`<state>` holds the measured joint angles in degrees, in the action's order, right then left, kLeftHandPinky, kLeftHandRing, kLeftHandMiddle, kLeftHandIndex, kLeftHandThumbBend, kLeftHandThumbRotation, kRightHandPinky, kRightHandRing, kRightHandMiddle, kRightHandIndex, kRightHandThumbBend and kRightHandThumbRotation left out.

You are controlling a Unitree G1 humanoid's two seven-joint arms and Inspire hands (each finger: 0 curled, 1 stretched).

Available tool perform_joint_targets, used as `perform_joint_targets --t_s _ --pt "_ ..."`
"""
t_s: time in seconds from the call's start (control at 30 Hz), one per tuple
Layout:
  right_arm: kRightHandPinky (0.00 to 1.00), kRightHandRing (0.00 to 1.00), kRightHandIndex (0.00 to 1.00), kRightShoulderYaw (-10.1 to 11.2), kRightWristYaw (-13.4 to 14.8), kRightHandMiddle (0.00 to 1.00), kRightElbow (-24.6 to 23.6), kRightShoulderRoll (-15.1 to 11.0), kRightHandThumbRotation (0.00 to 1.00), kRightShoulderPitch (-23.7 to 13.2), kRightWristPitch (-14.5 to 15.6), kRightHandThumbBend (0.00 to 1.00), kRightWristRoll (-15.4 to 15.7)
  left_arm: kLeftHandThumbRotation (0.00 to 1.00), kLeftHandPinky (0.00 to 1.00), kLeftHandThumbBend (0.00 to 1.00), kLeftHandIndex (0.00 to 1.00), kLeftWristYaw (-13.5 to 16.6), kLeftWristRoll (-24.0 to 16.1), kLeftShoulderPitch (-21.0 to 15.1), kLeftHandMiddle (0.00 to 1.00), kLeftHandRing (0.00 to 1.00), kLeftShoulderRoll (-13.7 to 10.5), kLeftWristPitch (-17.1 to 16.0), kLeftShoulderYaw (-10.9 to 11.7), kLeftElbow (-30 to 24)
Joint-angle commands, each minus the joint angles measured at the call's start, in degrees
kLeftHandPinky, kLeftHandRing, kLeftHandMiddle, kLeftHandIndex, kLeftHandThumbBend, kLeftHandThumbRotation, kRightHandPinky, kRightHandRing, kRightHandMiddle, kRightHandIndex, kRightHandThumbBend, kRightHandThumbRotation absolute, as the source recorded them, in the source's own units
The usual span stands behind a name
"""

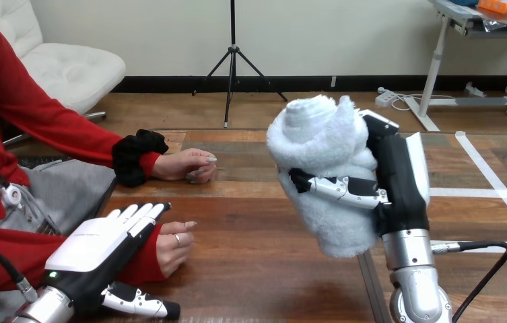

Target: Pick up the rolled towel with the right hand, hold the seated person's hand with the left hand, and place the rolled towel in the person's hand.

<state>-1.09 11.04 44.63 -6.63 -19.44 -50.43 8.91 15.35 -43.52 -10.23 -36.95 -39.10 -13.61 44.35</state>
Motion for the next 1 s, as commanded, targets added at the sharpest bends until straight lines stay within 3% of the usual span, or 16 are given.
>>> perform_joint_targets --t_s 0.0,0.13,0.5,0.73,0.97 --pt "0.21 0.26 0.34 1.47 0.2 0.34 -5.86 0.23 0.0 -0.99 -0.26 0.73 -1.06 0.49 1.0 1.0 1.0 3.12 -1.94 -3.48 0.99 1.0 -1.13 2.71 -1.76 4.58" --pt "0.21 0.26 0.33 1.52 0.66 0.34 -7.6 0.26 0.0 -0.16 0.39 0.73 -0.43 0.49 0.99 1.0 0.99 5.2 -2.05 -4.36 0.98 1.0 -0.89 2.65 -2.78 6.81" --pt "0.19 0.24 0.33 1.42 -1.23 0.32 -12.38 0.52 0.0 1.97 2.77 0.72 -2.25 0.49 0.99 1.0 0.99 9.87 -2.1 -6.22 0.98 1.0 -0.38 4.02 -4.86 11.69" --pt "0.19 0.24 0.33 1.84 -0.38 0.33 -14.59 0.42 0.0 2.84 3.48 0.72 -0.62 0.5 0.99 1.0 1.0 11.71 -2.22 -7.36 0.98 1.0 -0.41 4.67 -5.86 14.08" --pt "0.19 0.24 0.33 1.84 -1.96 0.33 -16.87 0.82 0.0 3.82 4.69 0.72 -2.42 0.5 0.98 1.0 1.0 12.36 -2.33 -8.53 0.99 1.0 -0.45 6.28 -7.02 16.08"
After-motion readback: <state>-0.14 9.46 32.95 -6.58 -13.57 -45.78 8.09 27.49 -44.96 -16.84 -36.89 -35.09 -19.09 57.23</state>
